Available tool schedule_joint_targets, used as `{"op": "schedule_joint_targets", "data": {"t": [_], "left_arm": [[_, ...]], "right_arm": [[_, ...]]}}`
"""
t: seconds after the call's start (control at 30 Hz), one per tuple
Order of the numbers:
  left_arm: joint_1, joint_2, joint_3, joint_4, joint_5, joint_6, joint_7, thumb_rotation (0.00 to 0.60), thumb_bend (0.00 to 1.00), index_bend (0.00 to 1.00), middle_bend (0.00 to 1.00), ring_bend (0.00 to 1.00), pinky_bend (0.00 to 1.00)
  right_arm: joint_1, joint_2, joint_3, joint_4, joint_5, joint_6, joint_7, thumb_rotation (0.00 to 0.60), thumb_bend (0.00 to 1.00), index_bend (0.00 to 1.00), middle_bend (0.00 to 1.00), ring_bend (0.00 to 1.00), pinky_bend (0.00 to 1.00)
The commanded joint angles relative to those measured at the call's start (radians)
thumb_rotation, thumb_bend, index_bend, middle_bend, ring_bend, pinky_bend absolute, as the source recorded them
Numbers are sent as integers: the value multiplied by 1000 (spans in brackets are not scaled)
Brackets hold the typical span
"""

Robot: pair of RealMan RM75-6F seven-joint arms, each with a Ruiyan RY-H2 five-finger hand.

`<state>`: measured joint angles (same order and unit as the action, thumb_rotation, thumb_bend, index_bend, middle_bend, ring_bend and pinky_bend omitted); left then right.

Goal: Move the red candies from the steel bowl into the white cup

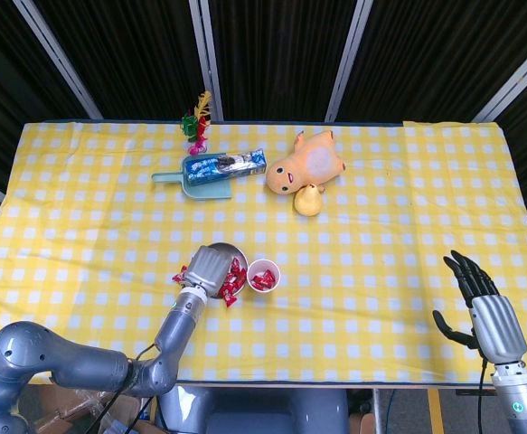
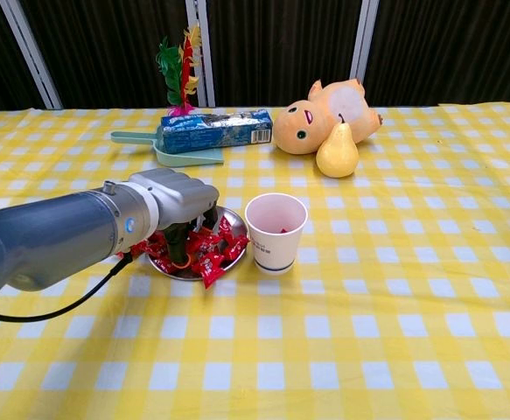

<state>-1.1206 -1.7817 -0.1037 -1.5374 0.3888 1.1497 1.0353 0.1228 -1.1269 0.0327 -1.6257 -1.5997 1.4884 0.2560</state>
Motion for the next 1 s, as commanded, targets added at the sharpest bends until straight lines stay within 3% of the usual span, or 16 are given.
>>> {"op": "schedule_joint_targets", "data": {"t": [0.03,0.33,0.73,1.0], "left_arm": [[8,1,3,-2,12,6,-2,600,404,579,699,912,957],[25,38,-16,-43,46,29,-12,600,405,584,707,912,957],[40,159,-78,-209,159,88,-55,600,405,579,707,912,957],[15,141,-129,-236,206,99,-73,600,405,577,707,912,957]], "right_arm": [[-1,0,0,-1,0,0,0,600,419,0,0,0,122],[-2,1,0,-2,1,2,6,600,419,0,0,0,122],[-3,0,0,-1,-1,4,0,600,419,0,0,0,122],[-2,-1,1,-2,0,3,-1,600,419,0,0,0,122]]}}
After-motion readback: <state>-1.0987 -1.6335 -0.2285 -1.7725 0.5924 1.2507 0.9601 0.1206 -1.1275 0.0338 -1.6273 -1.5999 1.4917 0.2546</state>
